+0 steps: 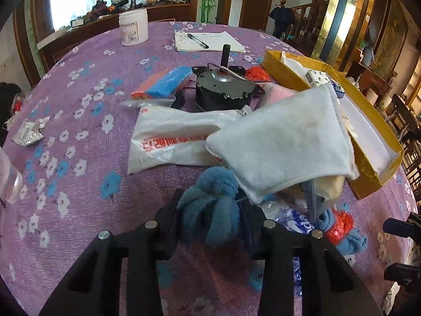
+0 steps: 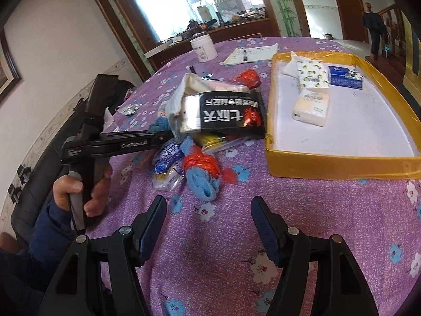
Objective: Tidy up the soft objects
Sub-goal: 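Grasp blue knitted cloth with left tool while right tool grasps blue cloth in red bag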
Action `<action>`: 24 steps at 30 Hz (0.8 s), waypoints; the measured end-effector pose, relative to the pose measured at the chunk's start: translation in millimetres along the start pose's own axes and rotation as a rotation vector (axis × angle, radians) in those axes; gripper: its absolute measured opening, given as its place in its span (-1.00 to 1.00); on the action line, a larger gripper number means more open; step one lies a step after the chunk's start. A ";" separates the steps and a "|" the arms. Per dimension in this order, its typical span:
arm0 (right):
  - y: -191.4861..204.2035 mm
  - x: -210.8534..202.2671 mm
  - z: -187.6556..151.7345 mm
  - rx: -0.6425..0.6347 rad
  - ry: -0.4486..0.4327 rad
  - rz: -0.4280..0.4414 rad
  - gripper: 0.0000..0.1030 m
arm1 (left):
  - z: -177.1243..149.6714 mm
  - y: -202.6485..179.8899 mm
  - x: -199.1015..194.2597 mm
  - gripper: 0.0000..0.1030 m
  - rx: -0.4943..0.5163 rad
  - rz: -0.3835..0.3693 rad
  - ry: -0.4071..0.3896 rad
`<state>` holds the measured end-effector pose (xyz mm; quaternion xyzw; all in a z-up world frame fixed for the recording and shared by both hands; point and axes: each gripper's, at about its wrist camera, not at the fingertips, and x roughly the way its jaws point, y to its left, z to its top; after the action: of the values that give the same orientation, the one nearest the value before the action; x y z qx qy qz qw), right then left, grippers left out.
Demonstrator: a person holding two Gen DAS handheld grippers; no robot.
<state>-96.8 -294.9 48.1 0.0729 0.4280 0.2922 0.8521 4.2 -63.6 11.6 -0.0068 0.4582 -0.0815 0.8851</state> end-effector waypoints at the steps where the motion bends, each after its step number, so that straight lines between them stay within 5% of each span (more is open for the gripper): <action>1: 3.7 3.7 2.5 -0.017 0.011 0.004 0.38 | -1.3 -0.2 -2.9 -0.32 0.006 -0.003 -0.012; 8: 18.6 32.8 26.5 -0.108 0.051 -0.044 0.34 | -10.0 6.0 -50.9 -0.33 -0.005 -0.086 -0.210; 14: 16.3 74.1 33.9 -0.123 0.145 -0.076 -0.15 | -8.7 6.8 -53.1 -0.33 -0.014 -0.090 -0.214; 15: 19.4 73.9 32.7 -0.137 0.127 -0.090 -0.28 | -6.5 6.8 -52.9 -0.33 -0.013 -0.091 -0.214; 24: 38.4 35.6 7.6 -0.212 -0.068 -0.049 -0.31 | -10.0 3.8 -60.3 -0.33 -0.006 -0.117 -0.251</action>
<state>-91.1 -242.6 42.8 -0.0184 0.3670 0.3122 0.8761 -37.5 -50.1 54.3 -0.0463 0.3431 -0.1302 0.9291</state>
